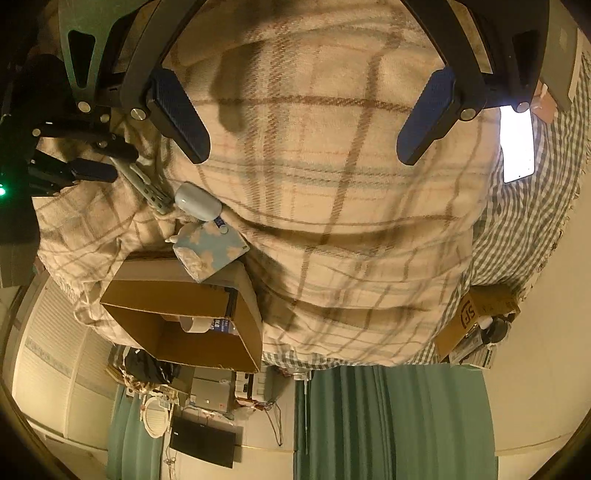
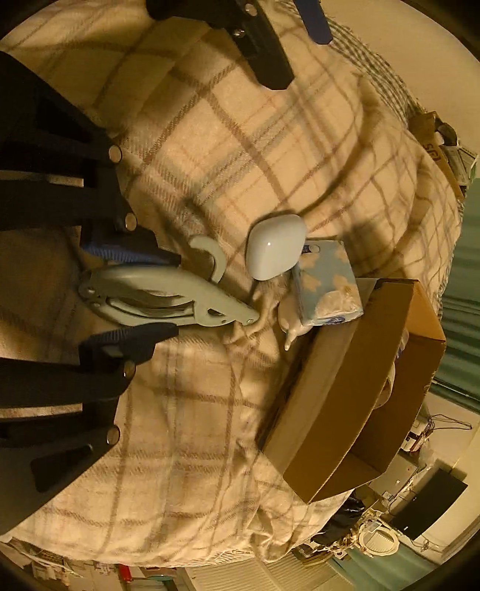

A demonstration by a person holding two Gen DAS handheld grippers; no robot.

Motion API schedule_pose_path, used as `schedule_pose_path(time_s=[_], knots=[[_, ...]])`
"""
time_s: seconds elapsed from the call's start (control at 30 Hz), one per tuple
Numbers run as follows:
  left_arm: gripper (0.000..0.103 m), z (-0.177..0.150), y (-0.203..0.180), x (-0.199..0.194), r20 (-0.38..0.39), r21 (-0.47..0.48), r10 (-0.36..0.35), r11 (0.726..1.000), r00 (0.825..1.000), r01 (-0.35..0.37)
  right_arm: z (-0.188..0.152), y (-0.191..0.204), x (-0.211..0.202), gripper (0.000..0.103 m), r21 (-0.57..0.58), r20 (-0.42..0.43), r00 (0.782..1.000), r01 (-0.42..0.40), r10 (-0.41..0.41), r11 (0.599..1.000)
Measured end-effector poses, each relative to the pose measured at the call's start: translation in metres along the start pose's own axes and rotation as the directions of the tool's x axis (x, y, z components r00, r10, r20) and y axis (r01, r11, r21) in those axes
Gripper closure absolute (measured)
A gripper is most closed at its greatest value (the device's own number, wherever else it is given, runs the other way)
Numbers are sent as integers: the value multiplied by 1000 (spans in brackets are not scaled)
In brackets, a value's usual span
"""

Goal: Organize objects
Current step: 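Grasp the grey plastic hanger with the right tool, then grasp the white earbud case with the left tool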

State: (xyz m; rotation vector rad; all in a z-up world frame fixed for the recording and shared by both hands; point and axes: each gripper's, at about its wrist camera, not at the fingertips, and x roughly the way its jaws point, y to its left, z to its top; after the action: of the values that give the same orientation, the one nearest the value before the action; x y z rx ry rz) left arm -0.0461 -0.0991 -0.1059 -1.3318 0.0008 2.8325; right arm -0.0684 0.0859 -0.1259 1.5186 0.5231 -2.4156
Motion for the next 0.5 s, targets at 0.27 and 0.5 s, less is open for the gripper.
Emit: schedule_pose_path(time_s=[0.27, 0.5], knots=[[0, 14, -22, -7, -5, 30, -37, 999, 999, 37, 10, -26, -29, 95, 72, 126, 992, -42, 33, 997], [0, 43, -68, 18, -33, 92, -74, 993, 997, 77, 23, -72, -64, 95, 108, 221, 975, 4, -28, 994]])
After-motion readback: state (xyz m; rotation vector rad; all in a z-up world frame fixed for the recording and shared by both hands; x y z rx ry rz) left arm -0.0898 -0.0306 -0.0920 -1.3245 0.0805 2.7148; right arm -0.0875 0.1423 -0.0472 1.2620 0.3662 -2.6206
